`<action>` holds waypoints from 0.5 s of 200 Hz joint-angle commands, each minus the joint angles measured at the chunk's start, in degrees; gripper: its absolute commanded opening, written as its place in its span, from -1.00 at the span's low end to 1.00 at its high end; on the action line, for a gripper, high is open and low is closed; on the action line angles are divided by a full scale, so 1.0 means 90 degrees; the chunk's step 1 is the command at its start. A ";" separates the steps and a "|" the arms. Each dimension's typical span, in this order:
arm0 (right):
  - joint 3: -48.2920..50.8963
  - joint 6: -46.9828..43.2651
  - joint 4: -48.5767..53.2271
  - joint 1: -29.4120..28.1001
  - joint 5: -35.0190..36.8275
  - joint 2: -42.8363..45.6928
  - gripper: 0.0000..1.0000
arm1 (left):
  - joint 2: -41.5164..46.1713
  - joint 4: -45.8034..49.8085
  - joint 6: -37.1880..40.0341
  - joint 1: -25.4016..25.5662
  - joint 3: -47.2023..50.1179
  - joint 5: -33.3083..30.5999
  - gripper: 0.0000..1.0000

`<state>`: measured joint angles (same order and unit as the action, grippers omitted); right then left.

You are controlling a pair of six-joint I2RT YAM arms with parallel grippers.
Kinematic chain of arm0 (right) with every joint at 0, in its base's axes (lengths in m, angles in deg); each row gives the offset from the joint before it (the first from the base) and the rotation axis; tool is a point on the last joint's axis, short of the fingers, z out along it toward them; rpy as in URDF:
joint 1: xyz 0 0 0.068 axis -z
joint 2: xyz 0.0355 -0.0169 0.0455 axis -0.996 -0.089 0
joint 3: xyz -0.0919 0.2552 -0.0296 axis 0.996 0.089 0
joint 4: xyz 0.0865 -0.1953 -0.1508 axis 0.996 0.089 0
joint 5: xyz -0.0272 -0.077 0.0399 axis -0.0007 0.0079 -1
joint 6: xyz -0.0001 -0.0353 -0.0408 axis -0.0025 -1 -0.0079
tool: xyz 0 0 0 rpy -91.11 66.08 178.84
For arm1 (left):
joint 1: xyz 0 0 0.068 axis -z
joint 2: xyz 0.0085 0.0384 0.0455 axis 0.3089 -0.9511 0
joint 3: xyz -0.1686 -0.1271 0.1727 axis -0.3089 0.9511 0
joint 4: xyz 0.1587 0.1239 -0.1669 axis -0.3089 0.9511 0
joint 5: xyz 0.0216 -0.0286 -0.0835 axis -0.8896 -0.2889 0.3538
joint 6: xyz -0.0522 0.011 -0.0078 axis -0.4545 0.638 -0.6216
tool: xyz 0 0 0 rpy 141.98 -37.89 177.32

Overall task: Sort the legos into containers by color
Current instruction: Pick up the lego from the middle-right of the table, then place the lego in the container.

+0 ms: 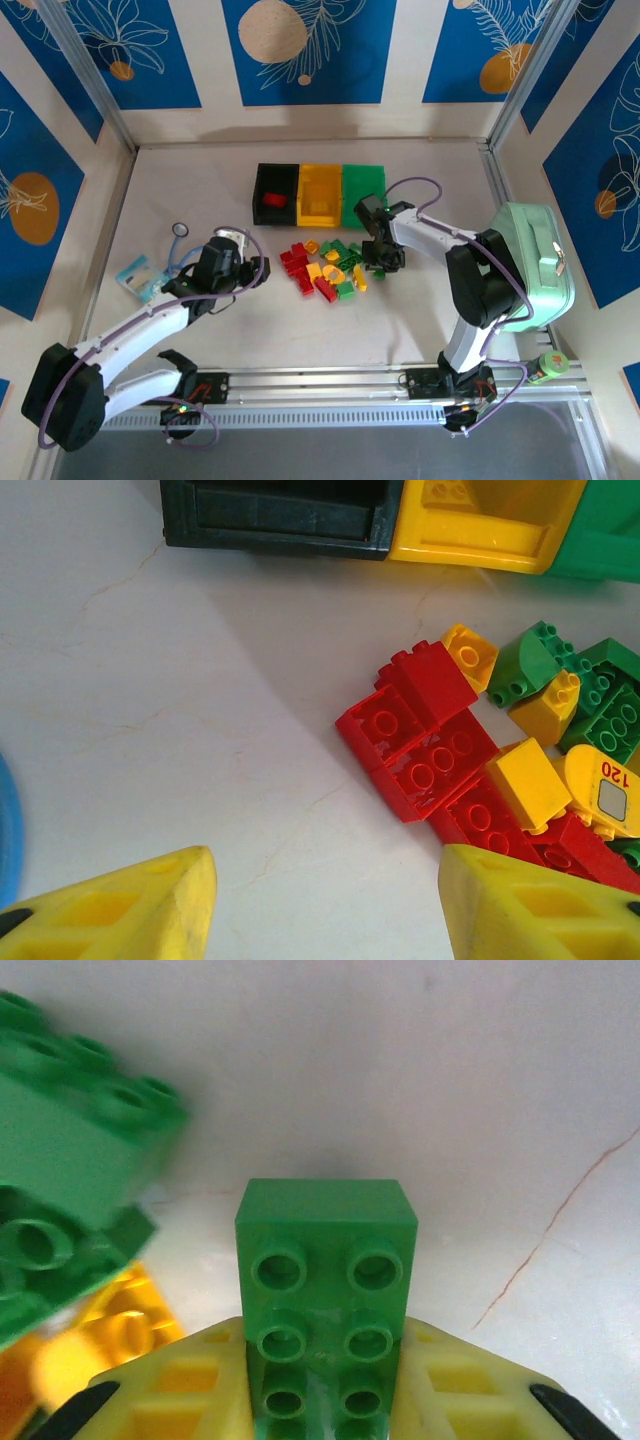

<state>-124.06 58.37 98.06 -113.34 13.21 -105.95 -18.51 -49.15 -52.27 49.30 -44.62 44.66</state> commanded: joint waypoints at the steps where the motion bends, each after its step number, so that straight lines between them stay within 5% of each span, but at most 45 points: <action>1: -0.0491 -0.0072 0.0212 -0.0032 0.0044 0.0308 -0.39 | 0.0073 -0.0048 0.0056 0.0056 0.0081 -0.0079 0.21; 100: -0.3567 -0.0743 0.0837 0.0302 -0.0029 -0.1508 -0.39 | 0.0495 0.0210 0.0025 0.0051 0.0202 -0.0178 0.21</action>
<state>-150.20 54.22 101.75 -112.20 13.38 -115.33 -15.54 -48.67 -52.29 49.30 -43.92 43.85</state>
